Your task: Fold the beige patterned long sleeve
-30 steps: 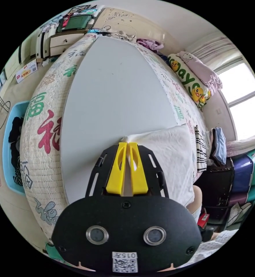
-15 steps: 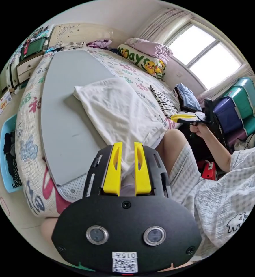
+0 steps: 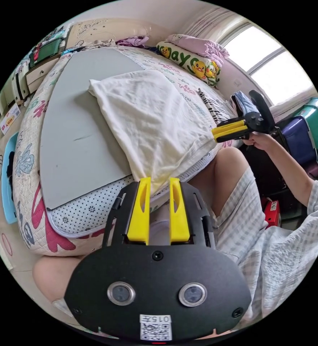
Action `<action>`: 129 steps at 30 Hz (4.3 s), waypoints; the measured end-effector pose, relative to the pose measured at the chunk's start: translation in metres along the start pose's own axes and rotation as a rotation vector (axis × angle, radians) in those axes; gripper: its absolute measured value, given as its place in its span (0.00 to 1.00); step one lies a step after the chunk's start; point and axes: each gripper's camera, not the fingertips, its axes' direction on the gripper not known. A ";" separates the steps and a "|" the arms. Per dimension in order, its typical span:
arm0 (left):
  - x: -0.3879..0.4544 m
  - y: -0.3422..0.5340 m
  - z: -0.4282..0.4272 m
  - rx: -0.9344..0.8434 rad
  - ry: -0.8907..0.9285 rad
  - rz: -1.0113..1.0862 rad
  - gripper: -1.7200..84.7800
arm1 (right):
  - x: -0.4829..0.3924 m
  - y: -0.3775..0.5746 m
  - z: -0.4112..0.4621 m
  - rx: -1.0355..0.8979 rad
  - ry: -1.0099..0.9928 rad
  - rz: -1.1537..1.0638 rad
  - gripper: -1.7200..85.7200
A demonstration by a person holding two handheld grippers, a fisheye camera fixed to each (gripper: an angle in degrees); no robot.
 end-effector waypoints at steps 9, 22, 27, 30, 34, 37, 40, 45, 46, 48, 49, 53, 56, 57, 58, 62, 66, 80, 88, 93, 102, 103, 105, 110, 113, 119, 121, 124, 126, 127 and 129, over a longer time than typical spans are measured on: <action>-0.005 0.014 0.001 0.013 0.016 -0.013 0.05 | -0.037 0.031 -0.035 0.083 0.106 0.120 0.01; -0.009 0.042 -0.011 0.073 0.028 -0.055 0.01 | -0.023 0.038 -0.008 0.137 0.102 0.242 0.06; -0.004 0.039 -0.007 0.053 0.002 -0.041 0.01 | -0.013 0.013 0.022 0.081 0.088 0.165 0.09; -0.007 0.040 -0.009 0.059 0.011 -0.053 0.01 | -0.007 0.003 0.039 0.045 0.066 0.140 0.04; -0.007 0.044 -0.022 0.105 0.008 -0.034 0.01 | 0.000 0.016 0.045 0.062 0.082 0.149 0.02; -0.009 0.045 -0.026 0.111 -0.014 -0.025 0.01 | 0.017 0.035 0.061 0.106 0.009 0.212 0.02; -0.019 0.040 -0.011 0.061 0.027 -0.047 0.01 | 0.037 0.043 0.101 0.068 -0.041 0.250 0.02; -0.049 0.036 -0.040 0.120 0.094 -0.058 0.04 | 0.086 0.076 0.130 0.117 -0.196 0.345 0.05; -0.057 0.034 -0.047 0.147 0.101 -0.075 0.05 | 0.106 0.087 0.131 0.165 -0.238 0.381 0.06; -0.094 0.012 -0.070 0.247 0.135 -0.142 0.10 | 0.137 0.096 0.130 0.253 -0.283 0.437 0.07; -0.103 0.004 -0.074 0.266 0.144 -0.152 0.12 | 0.158 0.097 0.128 0.324 -0.294 0.467 0.08; -0.141 -0.070 -0.077 0.342 0.090 -0.174 0.15 | 0.216 0.062 0.133 0.515 -0.327 0.518 0.15; -0.156 -0.122 -0.061 0.368 0.090 -0.174 0.18 | 0.247 0.016 0.159 0.549 -0.392 0.499 0.19; -0.163 -0.140 -0.049 0.342 0.115 -0.189 0.19 | 0.253 0.007 0.167 0.546 -0.403 0.501 0.19; -0.167 -0.147 -0.044 0.329 0.126 -0.195 0.19 | 0.265 -0.010 0.183 0.541 -0.429 0.506 0.20; -0.177 -0.175 -0.015 0.271 0.169 -0.214 0.21 | 0.296 -0.051 0.245 0.474 -0.472 0.524 0.23; -0.182 -0.185 0.005 0.240 0.177 -0.218 0.21 | 0.314 -0.066 0.301 0.402 -0.523 0.532 0.23; -0.121 -0.202 -0.017 0.275 0.337 -0.096 0.08 | 0.275 0.034 0.348 0.589 -0.489 0.512 0.11; 0.009 -0.195 -0.124 0.518 0.368 0.239 0.08 | 0.204 0.209 0.283 0.995 -0.380 0.382 0.11; 0.120 -0.204 -0.162 0.611 0.365 0.486 0.08 | 0.155 0.314 0.244 1.166 -0.183 0.352 0.11; 0.307 -0.301 -0.107 0.547 0.622 0.738 0.08 | 0.105 0.517 0.210 1.265 0.255 0.533 0.11; 0.319 -0.310 -0.098 0.533 0.648 0.744 0.08 | 0.107 0.540 0.210 1.257 0.296 0.586 0.11; 0.369 -0.347 -0.061 0.479 0.744 0.759 0.08 | 0.112 0.570 0.209 1.226 0.358 0.658 0.11; 0.478 -0.442 0.003 0.478 0.758 0.789 0.08 | 0.184 0.625 0.171 1.051 0.558 0.847 0.11; 0.546 -0.533 0.046 0.536 0.615 0.677 0.08 | 0.310 0.624 0.133 0.865 0.673 1.048 0.12; 0.528 -0.539 0.119 0.430 0.560 0.593 0.10 | 0.349 0.604 0.212 0.814 0.813 1.108 0.14; 0.502 -0.511 0.150 0.312 0.427 0.676 0.10 | 0.324 0.584 0.277 0.838 0.808 0.956 0.13; 0.429 -0.463 0.208 0.104 0.299 0.588 0.10 | 0.294 0.549 0.393 0.818 0.625 0.825 0.12; 0.363 -0.429 0.243 -0.003 0.333 0.394 0.11 | 0.279 0.520 0.452 0.795 0.452 0.727 0.12; 0.349 -0.422 0.250 -0.023 0.339 0.340 0.11 | 0.267 0.499 0.486 0.795 0.363 0.685 0.13; 0.302 -0.395 0.274 -0.077 0.372 0.136 0.10 | 0.250 0.461 0.528 0.772 0.253 0.616 0.13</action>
